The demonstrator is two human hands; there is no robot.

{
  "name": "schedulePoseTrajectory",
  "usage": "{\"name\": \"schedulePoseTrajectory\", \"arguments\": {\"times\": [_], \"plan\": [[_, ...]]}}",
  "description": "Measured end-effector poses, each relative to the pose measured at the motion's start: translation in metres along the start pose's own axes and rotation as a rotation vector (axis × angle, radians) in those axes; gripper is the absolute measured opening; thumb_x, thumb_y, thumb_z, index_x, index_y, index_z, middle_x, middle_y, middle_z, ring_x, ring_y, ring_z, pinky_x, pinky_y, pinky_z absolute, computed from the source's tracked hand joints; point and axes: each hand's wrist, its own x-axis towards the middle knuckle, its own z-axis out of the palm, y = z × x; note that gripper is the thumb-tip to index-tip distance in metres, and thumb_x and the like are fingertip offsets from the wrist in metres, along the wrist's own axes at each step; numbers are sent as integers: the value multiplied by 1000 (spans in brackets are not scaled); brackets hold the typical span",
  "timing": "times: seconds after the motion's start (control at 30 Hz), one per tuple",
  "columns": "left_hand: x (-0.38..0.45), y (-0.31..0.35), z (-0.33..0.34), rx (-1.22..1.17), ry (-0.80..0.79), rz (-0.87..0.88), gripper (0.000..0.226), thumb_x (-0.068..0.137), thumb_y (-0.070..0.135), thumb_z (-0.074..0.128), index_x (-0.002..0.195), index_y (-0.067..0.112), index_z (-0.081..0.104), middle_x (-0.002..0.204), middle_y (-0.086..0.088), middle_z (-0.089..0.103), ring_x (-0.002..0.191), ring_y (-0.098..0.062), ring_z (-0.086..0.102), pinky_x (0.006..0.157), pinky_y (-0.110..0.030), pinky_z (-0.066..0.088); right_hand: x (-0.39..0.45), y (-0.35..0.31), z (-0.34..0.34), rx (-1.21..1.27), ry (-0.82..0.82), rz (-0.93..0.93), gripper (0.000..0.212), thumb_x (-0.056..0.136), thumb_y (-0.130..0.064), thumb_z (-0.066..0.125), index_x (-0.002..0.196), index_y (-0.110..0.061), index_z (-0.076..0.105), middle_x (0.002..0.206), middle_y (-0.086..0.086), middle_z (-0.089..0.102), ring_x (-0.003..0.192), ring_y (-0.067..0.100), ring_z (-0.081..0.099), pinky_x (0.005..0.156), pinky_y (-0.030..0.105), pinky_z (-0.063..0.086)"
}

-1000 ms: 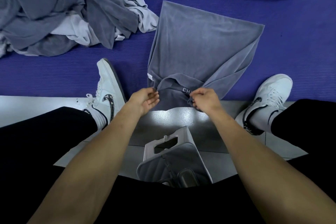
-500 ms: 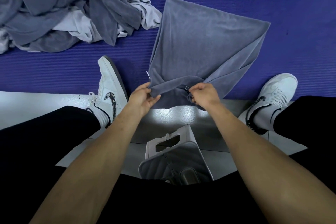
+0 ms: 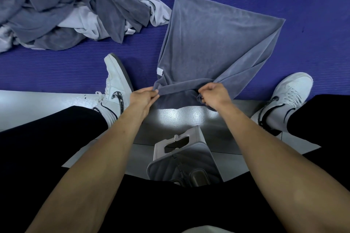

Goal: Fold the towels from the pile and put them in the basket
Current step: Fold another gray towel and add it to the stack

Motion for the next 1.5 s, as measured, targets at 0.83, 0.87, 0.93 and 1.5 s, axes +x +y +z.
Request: {"name": "schedulePoseTrajectory", "arguments": {"times": [0.83,0.87,0.93,1.5], "plan": [[13,-67,-2,770,261,257,27,85,21,76,104,2,72,105,-13,73,95,-27,68,80,-21,44,-2,27,2,-60,-51,-4,29,88,-11,57,66,-30,66,73,-8,69,83,20,69,89,39,58],[14,-68,-2,775,245,263,26,85,21,76,103,2,73,105,-14,73,93,-25,67,79,-20,43,-2,28,2,-63,-56,-6,29,88,-11,58,67,-30,66,74,-8,69,84,21,69,89,39,58],[16,-68,-1,777,223,259,25,86,20,75,102,0,72,104,-13,73,87,-21,64,76,-18,41,-3,28,1,-59,-58,-10,31,87,-8,58,66,-29,65,72,-8,69,83,21,70,88,39,58],[-45,14,24,420,-129,548,28,89,9,71,102,11,46,75,-14,70,60,-18,70,59,-24,58,-35,-5,-55,-6,79,-129,24,93,-7,51,89,-19,71,82,0,68,84,19,67,71,24,52]]}}
